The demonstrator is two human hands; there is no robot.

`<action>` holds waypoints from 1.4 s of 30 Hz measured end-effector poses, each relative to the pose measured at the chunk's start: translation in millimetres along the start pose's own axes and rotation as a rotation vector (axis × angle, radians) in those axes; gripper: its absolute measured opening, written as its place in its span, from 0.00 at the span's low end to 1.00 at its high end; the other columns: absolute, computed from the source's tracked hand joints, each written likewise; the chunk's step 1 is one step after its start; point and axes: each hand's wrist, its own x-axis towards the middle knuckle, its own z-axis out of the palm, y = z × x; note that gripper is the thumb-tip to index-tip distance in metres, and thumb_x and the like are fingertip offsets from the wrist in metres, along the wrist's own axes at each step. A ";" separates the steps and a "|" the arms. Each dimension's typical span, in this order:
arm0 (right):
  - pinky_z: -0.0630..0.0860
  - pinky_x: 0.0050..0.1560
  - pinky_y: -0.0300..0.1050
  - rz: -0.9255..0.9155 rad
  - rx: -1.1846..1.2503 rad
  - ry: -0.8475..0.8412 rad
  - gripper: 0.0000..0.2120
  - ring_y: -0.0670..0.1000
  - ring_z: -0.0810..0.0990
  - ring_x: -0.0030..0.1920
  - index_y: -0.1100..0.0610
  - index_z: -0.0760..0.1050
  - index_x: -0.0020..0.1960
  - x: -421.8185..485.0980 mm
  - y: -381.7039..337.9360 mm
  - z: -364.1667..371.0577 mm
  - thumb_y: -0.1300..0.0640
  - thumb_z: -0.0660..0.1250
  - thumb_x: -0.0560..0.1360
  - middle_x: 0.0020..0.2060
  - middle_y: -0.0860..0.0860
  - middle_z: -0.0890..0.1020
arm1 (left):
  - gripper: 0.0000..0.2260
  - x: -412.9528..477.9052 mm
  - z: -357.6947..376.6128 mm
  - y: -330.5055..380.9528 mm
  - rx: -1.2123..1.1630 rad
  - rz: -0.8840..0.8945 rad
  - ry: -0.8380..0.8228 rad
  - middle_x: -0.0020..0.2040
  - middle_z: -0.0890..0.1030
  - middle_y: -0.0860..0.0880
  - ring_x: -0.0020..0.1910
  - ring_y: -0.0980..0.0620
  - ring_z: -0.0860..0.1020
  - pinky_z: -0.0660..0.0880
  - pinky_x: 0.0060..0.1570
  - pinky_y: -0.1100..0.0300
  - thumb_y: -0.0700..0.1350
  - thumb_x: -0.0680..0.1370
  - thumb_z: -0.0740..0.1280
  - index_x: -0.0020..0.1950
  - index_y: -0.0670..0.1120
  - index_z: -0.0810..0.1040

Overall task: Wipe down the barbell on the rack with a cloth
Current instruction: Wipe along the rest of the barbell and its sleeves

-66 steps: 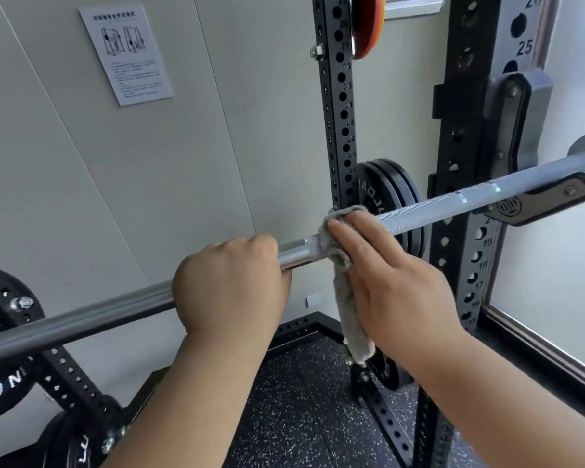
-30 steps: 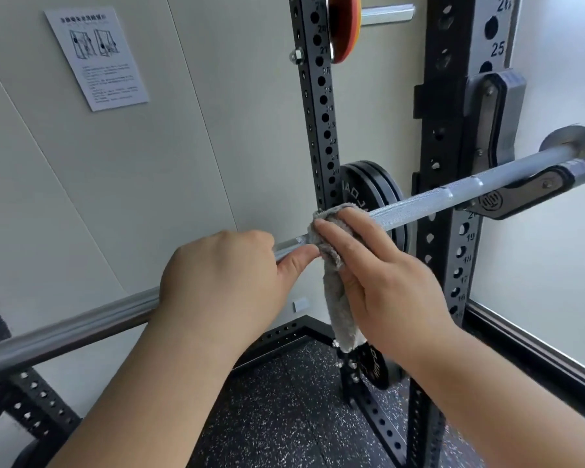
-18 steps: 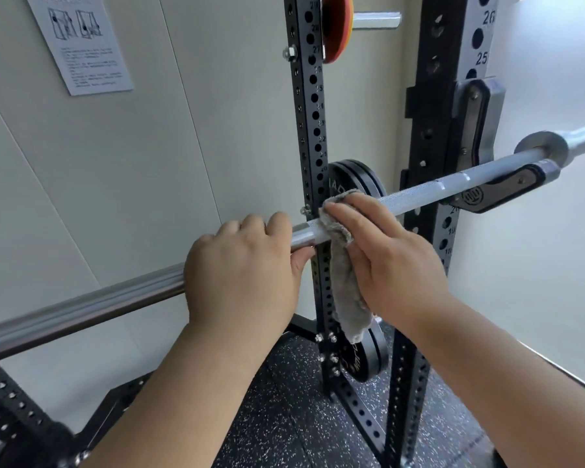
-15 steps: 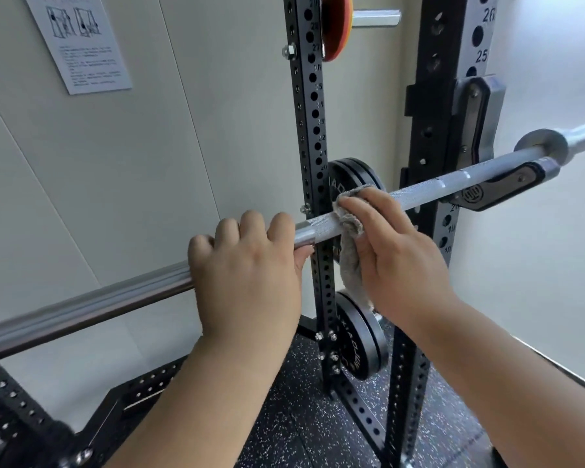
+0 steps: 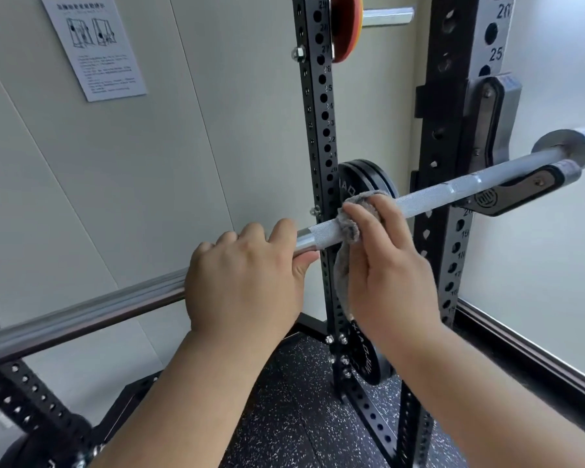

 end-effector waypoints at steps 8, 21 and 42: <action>0.78 0.36 0.38 -0.232 -0.091 -0.043 0.19 0.45 0.80 0.40 0.53 0.76 0.74 7.4 29.1 -11.4 0.53 0.61 0.84 0.73 0.48 0.76 | 0.18 -1.2 0.4 1.5 -0.032 -0.012 0.043 0.32 0.72 0.49 0.29 0.44 0.68 0.57 0.34 0.55 0.63 0.81 0.56 0.45 0.50 0.71; 0.82 0.37 0.43 -0.176 -0.059 -0.001 0.19 0.50 0.84 0.45 0.55 0.76 0.74 4.7 27.3 -7.0 0.53 0.61 0.85 0.74 0.48 0.75 | 0.21 4.2 -5.5 -1.4 -0.006 0.021 -0.061 0.30 0.73 0.50 0.27 0.44 0.68 0.56 0.33 0.56 0.66 0.80 0.53 0.43 0.51 0.72; 0.77 0.38 0.36 -0.189 -0.068 -0.116 0.30 0.45 0.79 0.38 0.52 0.72 0.78 -10.4 -1.6 -5.9 0.48 0.60 0.77 0.77 0.49 0.72 | 0.19 -17.0 5.3 1.6 -0.051 -0.050 0.114 0.43 0.79 0.49 0.42 0.41 0.75 0.61 0.44 0.48 0.62 0.84 0.56 0.54 0.50 0.79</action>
